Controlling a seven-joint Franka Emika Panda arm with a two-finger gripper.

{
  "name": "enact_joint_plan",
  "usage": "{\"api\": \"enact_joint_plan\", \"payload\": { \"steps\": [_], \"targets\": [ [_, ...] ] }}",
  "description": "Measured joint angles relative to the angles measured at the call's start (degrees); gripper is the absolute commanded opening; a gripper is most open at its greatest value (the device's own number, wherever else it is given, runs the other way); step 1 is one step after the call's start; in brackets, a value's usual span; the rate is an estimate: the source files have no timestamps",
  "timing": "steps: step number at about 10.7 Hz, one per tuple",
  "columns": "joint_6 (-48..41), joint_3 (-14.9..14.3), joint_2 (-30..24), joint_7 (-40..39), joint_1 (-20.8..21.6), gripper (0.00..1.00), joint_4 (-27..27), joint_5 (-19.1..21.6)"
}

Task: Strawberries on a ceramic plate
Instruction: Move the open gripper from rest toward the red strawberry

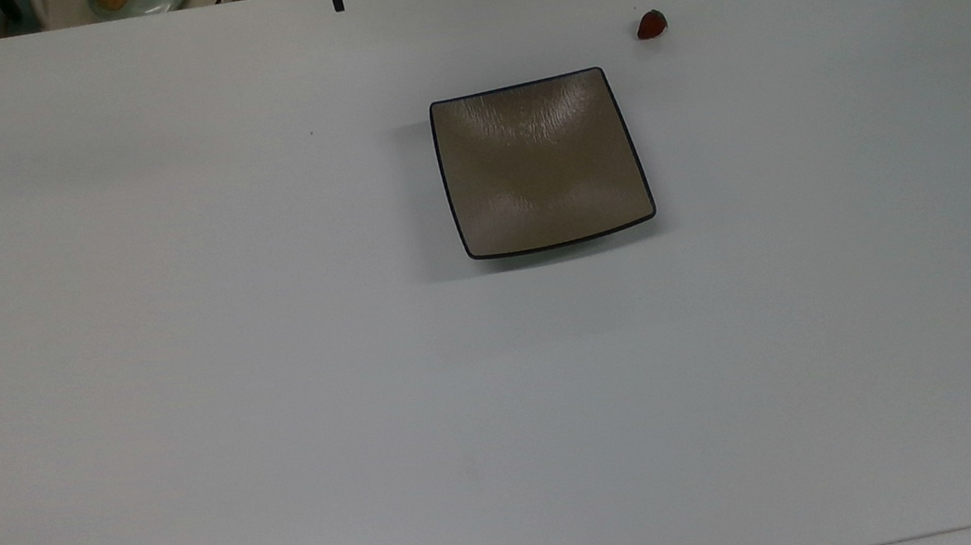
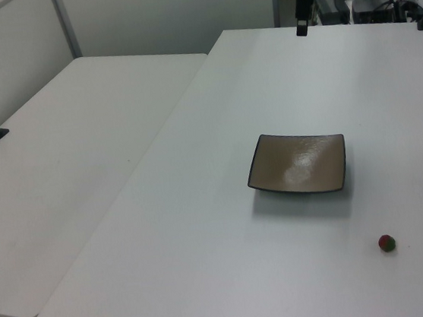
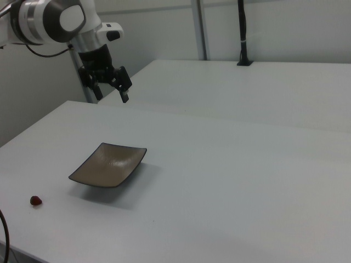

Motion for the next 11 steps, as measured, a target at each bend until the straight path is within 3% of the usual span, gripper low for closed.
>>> {"api": "enact_joint_plan", "payload": {
  "steps": [11],
  "targets": [
    [0.00, 0.01, -0.82, 0.41, 2.58, 1.00, -2.50, 0.07]
  ]
}}
